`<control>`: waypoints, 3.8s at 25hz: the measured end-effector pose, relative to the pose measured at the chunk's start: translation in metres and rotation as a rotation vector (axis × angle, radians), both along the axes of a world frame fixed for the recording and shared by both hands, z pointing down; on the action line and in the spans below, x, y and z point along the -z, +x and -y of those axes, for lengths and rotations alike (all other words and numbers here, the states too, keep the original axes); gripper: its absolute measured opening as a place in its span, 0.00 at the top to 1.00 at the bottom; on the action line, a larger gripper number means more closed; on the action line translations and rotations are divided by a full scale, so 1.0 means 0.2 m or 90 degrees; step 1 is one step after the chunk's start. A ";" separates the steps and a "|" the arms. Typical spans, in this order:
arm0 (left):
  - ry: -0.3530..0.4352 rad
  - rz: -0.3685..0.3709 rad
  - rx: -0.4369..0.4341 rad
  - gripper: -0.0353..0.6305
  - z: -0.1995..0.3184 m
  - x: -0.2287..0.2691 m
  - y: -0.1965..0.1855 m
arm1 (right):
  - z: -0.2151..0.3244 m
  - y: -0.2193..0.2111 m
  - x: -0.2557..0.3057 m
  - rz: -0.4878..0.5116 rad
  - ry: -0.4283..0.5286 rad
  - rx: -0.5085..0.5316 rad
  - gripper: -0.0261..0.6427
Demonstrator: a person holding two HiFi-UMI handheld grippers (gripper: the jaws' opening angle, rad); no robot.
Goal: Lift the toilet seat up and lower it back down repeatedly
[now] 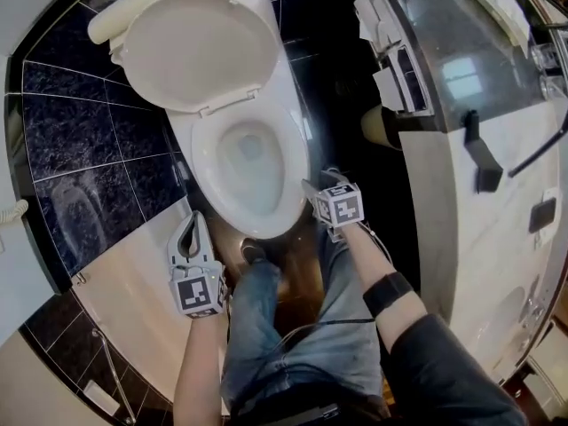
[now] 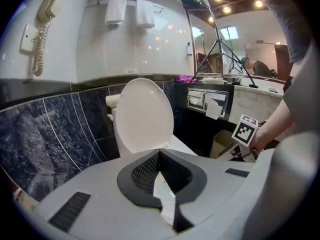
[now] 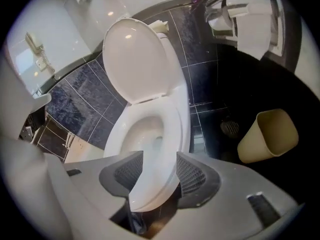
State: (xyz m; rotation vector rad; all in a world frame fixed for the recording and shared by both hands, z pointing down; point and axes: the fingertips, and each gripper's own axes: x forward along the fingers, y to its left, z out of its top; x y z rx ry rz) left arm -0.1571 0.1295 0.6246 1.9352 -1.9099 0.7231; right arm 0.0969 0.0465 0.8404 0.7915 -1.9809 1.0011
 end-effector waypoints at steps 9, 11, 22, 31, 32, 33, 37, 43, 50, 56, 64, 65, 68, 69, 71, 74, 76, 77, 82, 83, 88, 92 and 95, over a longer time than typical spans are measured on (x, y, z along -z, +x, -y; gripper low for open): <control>-0.041 -0.005 0.015 0.95 -0.05 -0.25 0.03 | 0.06 0.00 -0.35 0.143 -0.101 -0.096 0.69; -0.043 0.000 0.009 0.95 -0.05 -0.30 0.04 | 0.06 -0.01 -0.40 0.158 -0.113 -0.091 0.70; -0.060 -0.019 0.017 0.95 -0.04 -0.44 0.08 | 0.06 -0.05 -0.46 0.214 -0.160 -0.131 0.76; -0.083 -0.041 0.026 0.95 -0.05 -0.47 0.10 | 0.06 -0.03 -0.46 0.242 -0.207 -0.173 0.79; -0.083 -0.042 0.025 0.95 -0.05 -0.47 0.10 | 0.06 -0.03 -0.46 0.240 -0.209 -0.172 0.79; -0.081 -0.039 0.022 0.95 -0.05 -0.47 0.10 | 0.06 -0.04 -0.45 0.240 -0.210 -0.171 0.79; -0.082 -0.033 0.017 0.95 -0.07 -0.50 0.09 | 0.07 -0.04 -0.41 0.254 -0.217 -0.172 0.79; -0.102 -0.052 0.024 0.95 -0.11 -0.45 0.16 | 0.06 -0.04 -0.32 0.247 -0.229 -0.151 0.79; -0.221 -0.073 -0.032 0.95 -0.51 -0.55 0.31 | 0.09 -0.03 -0.18 0.248 -0.245 -0.153 0.79; -0.350 -0.125 -0.024 0.95 -0.83 -0.87 0.42 | 0.10 -0.05 -0.07 0.234 -0.257 -0.127 0.79; -0.316 -0.184 0.007 0.95 -0.61 -0.93 0.53 | 0.12 -0.07 0.04 0.246 -0.269 -0.159 0.78; -0.305 -0.188 0.010 0.95 -0.58 -0.91 0.54 | 0.13 -0.07 0.06 0.251 -0.268 -0.158 0.79; -0.286 -0.191 0.026 0.95 -0.55 -0.84 0.53 | 0.15 -0.09 0.11 0.261 -0.265 -0.149 0.78; -0.282 -0.190 0.030 0.95 -0.54 -0.82 0.53 | 0.16 -0.09 0.13 0.261 -0.262 -0.144 0.78; -0.272 -0.190 0.036 0.95 -0.51 -0.77 0.52 | 0.18 -0.09 0.17 0.261 -0.260 -0.145 0.78; -0.256 -0.187 0.039 0.95 -0.46 -0.67 0.49 | 0.19 -0.10 0.22 0.264 -0.262 -0.169 0.78; -0.243 -0.180 0.046 0.95 -0.44 -0.61 0.46 | 0.22 -0.11 0.27 0.266 -0.257 -0.173 0.78; -0.237 -0.177 0.054 0.95 -0.43 -0.58 0.44 | 0.24 -0.12 0.30 0.269 -0.254 -0.174 0.78; -0.194 -0.189 0.101 0.95 -0.28 -0.36 0.37 | 0.31 -0.14 0.43 0.281 -0.256 -0.208 0.78; -0.183 -0.193 0.111 0.95 -0.24 -0.32 0.36 | 0.33 -0.15 0.46 0.280 -0.255 -0.216 0.77; -0.140 -0.192 0.146 0.95 -0.07 -0.14 0.26 | 0.42 -0.18 0.64 0.286 -0.236 -0.223 0.84; -0.107 -0.185 0.158 0.95 0.08 -0.01 0.17 | 0.48 -0.20 0.85 0.299 -0.201 -0.190 0.86; -0.082 -0.172 0.161 0.95 0.23 0.10 0.11 | 0.52 -0.19 0.98 0.279 -0.157 -0.165 0.91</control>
